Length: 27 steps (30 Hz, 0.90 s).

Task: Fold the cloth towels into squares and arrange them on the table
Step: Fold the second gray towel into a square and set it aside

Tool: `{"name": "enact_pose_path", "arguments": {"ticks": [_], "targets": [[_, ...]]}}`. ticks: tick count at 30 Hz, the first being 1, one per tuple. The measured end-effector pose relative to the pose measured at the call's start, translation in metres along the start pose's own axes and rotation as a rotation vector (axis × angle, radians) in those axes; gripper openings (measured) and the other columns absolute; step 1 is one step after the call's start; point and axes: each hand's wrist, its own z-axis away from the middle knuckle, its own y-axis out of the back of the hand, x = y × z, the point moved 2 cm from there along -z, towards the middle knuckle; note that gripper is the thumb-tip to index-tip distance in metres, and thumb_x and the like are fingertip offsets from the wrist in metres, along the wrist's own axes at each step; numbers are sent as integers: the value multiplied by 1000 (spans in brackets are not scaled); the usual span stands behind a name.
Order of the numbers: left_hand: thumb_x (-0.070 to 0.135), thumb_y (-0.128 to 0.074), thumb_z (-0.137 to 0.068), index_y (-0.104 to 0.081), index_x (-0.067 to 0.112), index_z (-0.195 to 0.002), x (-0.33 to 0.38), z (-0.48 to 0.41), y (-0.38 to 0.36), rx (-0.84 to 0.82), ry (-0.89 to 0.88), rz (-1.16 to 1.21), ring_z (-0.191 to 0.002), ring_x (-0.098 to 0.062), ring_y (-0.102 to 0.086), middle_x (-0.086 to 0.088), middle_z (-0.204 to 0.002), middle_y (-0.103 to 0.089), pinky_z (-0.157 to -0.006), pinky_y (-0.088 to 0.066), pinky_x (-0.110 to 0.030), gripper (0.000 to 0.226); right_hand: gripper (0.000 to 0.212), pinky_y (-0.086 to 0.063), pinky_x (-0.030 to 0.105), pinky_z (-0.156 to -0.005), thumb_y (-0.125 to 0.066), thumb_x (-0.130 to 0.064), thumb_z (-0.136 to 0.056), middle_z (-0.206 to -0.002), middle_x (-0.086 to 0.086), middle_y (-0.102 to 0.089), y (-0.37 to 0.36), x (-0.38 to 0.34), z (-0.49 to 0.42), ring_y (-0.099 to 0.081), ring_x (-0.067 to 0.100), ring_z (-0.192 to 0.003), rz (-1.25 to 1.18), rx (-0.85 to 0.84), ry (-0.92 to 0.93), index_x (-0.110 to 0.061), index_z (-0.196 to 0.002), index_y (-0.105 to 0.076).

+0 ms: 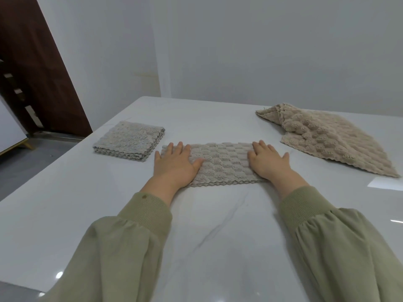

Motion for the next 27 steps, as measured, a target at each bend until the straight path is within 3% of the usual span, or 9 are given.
{"name": "enact_pose_path", "arguments": {"ticks": [1, 3, 5, 9, 11, 17, 22, 25, 27], "targets": [[60, -14, -95, -13, 24, -151, 1, 1, 3, 39, 7, -13, -146, -21, 2, 2, -159, -7, -115, -1, -51, 66, 49, -8, 57, -111, -19, -33, -99, -154, 2, -26, 1, 0, -1, -24, 23, -141, -16, 39, 5, -19, -144, -33], [55, -16, -96, -20, 22, -149, 6, 3, 14, 164, -35, -27, -146, -23, -1, 0, -158, -15, -116, -1, -51, 62, 40, -26, 51, -103, -25, -26, -98, -127, 11, -56, 6, 0, -4, -48, 30, -117, -66, 201, 5, -13, -117, -57], [52, -18, -98, -20, 24, -149, 16, 5, 20, 248, -147, 14, -146, -22, 0, 0, -158, -15, -117, -1, -49, 59, 36, -37, 43, -91, -29, -20, -97, -111, 16, -65, 12, 3, -9, -53, 35, -104, -108, 348, 8, -9, -107, -62], [60, -17, -95, -5, 32, -151, 39, 12, 3, 36, -291, 5, -146, -22, 6, 3, -160, 0, -117, 2, -48, 63, 41, -37, 44, -100, -32, -16, -97, -125, 17, -59, 12, 14, -23, -48, 37, -118, -95, 288, 35, -13, -134, -50], [64, -14, -93, 1, 35, -150, 40, 10, -5, -43, -291, -63, -146, -22, 9, 3, -159, 6, -116, 4, -49, 66, 42, -34, 46, -104, -34, -14, -96, -129, 16, -57, 12, 16, -26, -45, 36, -122, -82, 242, 60, -13, -135, -48], [65, -14, -92, 3, 36, -149, 40, 10, -5, -64, -290, -80, -145, -22, 11, 4, -159, 9, -116, 6, -50, 67, 51, -32, 44, -104, -48, -20, -84, -132, 14, -51, 16, 15, -30, -39, 36, -124, -55, 166, 25, -15, -135, -48], [65, -13, -92, 2, 36, -150, 39, 11, -5, -43, -291, -75, -146, -22, 10, 4, -159, 7, -116, 5, -51, 67, 26, -43, 39, -83, -54, -27, -81, -104, 13, -59, 17, 19, -30, -49, 35, -104, -211, 200, -33, -14, -103, -59], [66, -14, -92, 0, 36, -150, 40, 11, -5, -34, -286, -70, -146, -21, 8, 4, -159, 6, -115, 5, -50, 67, 7, -39, 30, -61, -54, -19, -83, -78, 6, -56, 25, 15, -25, -52, 27, -81, -515, 236, -14, -12, -84, -52], [66, -18, -91, -1, 36, -150, 39, 10, -5, -27, -285, -49, -146, -20, 6, 5, -159, 4, -115, 4, -50, 68, 5, -36, 26, -54, -55, -13, -85, -71, 3, -54, 35, 9, -21, -51, 21, -70, -677, 252, 0, -13, -81, -51]]}}
